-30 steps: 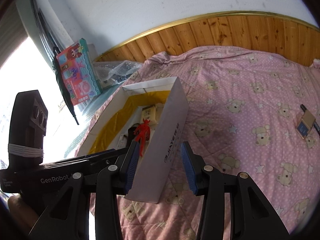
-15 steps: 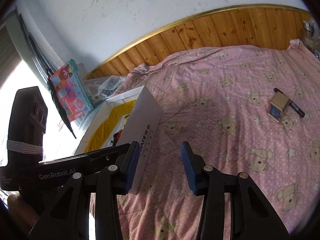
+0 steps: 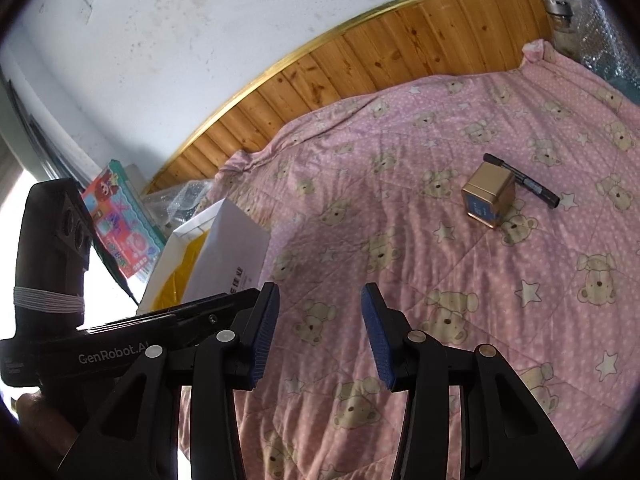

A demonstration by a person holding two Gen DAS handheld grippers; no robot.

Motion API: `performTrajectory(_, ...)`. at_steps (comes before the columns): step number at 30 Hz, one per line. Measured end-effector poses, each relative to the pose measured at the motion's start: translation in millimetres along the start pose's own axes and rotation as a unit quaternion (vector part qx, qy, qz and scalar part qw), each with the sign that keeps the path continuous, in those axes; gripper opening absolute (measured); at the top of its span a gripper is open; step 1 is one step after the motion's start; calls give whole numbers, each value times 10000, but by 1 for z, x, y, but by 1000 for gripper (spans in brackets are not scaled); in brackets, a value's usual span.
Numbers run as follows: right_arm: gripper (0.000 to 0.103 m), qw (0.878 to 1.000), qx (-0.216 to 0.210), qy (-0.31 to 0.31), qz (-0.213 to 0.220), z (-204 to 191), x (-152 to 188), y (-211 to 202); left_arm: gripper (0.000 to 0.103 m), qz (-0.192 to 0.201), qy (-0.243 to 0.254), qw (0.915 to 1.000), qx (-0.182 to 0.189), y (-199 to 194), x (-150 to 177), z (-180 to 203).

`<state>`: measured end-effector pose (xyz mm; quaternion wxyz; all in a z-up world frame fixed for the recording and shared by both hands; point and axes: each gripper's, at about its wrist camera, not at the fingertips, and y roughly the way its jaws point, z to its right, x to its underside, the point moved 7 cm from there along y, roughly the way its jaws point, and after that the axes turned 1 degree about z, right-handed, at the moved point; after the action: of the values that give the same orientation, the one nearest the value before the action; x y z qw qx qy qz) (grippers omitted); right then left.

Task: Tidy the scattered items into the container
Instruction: 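Move both tools back from the box toward the gold tin and marker, then grasp the black marker with the right gripper while the left grasps the gold tin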

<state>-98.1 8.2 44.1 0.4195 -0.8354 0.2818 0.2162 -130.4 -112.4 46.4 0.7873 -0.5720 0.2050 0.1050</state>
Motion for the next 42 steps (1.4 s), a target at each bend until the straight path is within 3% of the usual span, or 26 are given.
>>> performTrajectory(22, 47, 9946, 781, 690, -3, 157, -53, 25, 52, -732, 786, 9940, 207, 138, -46, 92)
performTrajectory(30, 42, 9918, 1039, 738, -49, 204, -68, 40, 52, -651, 399, 9949, 659, 159, -74, 111)
performTrajectory(35, 41, 9903, 1203, 682, -119, 222, -72, 54, 52, -866, -7, 9902, 1091, 177, -87, 122)
performTrajectory(38, 41, 9902, 1227, 636, -203, 230, -73, 64, 55, -907, -64, 9908, 1005, 190, -92, 129)
performTrajectory(39, 41, 9903, 1227, 608, -236, 231, -73, 67, 59, -843, -4, 9923, 906, 192, -95, 131)
performTrajectory(42, 38, 9910, 1195, 503, -324, 231, -72, 77, 60, -836, 56, 9949, 559, 202, -101, 133)
